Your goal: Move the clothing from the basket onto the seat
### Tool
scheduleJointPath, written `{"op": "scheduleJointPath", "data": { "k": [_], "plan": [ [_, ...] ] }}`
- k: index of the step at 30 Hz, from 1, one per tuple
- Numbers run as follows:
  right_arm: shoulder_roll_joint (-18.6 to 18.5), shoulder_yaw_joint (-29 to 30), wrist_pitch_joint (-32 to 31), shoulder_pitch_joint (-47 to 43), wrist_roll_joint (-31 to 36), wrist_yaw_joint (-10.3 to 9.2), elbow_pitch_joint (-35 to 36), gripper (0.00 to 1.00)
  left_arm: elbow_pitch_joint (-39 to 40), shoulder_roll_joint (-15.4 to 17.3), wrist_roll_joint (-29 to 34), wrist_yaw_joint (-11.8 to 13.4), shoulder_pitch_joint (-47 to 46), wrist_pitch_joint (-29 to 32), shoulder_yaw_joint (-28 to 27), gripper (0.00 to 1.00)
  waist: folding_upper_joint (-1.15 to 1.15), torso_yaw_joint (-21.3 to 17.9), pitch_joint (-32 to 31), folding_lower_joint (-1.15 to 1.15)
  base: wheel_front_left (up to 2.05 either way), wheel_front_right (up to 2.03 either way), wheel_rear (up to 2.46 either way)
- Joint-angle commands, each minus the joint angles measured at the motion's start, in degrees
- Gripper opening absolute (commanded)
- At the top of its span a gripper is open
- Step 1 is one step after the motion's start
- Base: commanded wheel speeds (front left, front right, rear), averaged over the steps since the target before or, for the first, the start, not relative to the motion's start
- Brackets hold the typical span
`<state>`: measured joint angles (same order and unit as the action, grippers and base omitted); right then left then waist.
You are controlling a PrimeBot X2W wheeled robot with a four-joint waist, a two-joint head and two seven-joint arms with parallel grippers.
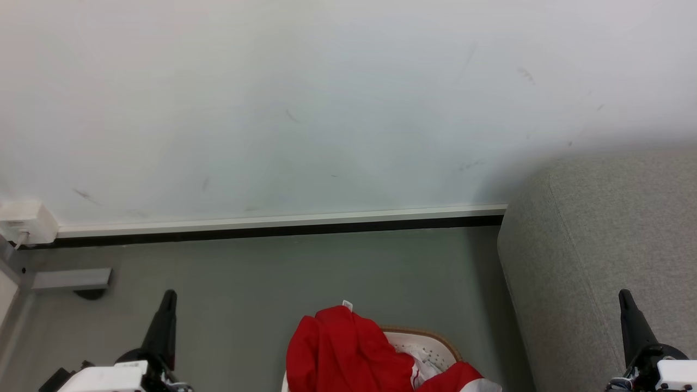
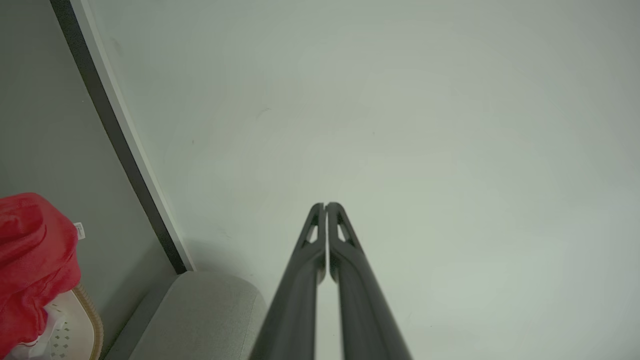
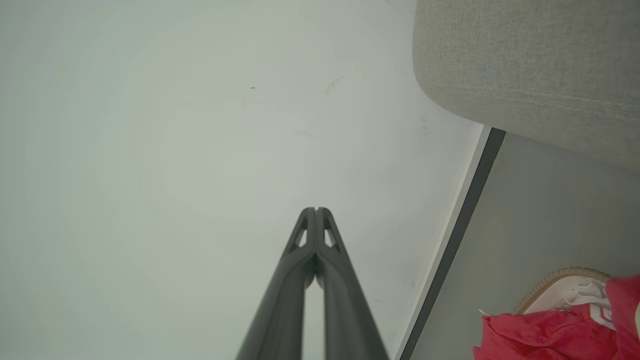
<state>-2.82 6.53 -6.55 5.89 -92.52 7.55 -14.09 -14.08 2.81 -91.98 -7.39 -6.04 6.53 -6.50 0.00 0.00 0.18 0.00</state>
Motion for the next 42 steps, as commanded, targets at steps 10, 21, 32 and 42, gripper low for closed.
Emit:
{"op": "scheduleJointPath", "data": {
  "k": [10,21,32,42],
  "plan": [
    [0.0,0.1,-0.1,0.7,0.2,-0.13,0.2,0.0,0.1,0.1,-0.8,-0.3,-0.4,0.2,-0.1,0.0,0.0,0.0,0.0,0.0,0.0,0.0,0.0],
    [0.0,0.1,-0.1,0.7,0.2,-0.13,0.2,0.0,0.1,0.1,-0.8,-0.3,-0.4,0.2,-0.1,0.0,0.0,0.0,0.0,0.0,0.0,0.0,0.0],
    [0.0,0.1,-0.1,0.7,0.2,-0.13,0.2,0.0,0.2,0.1,-0.8,-0.3,-0.4,0.2,-0.1,0.0,0.0,0.0,0.0,0.0,0.0,0.0,0.0],
    [0.0,0.1,-0.1,0.7,0.2,-0.13,0.2,0.0,0.2,0.1,-0.8,-0.3,-0.4,0.2,-0.1,0.0,0.0,0.0,0.0,0.0,0.0,0.0,0.0]
  ]
}}
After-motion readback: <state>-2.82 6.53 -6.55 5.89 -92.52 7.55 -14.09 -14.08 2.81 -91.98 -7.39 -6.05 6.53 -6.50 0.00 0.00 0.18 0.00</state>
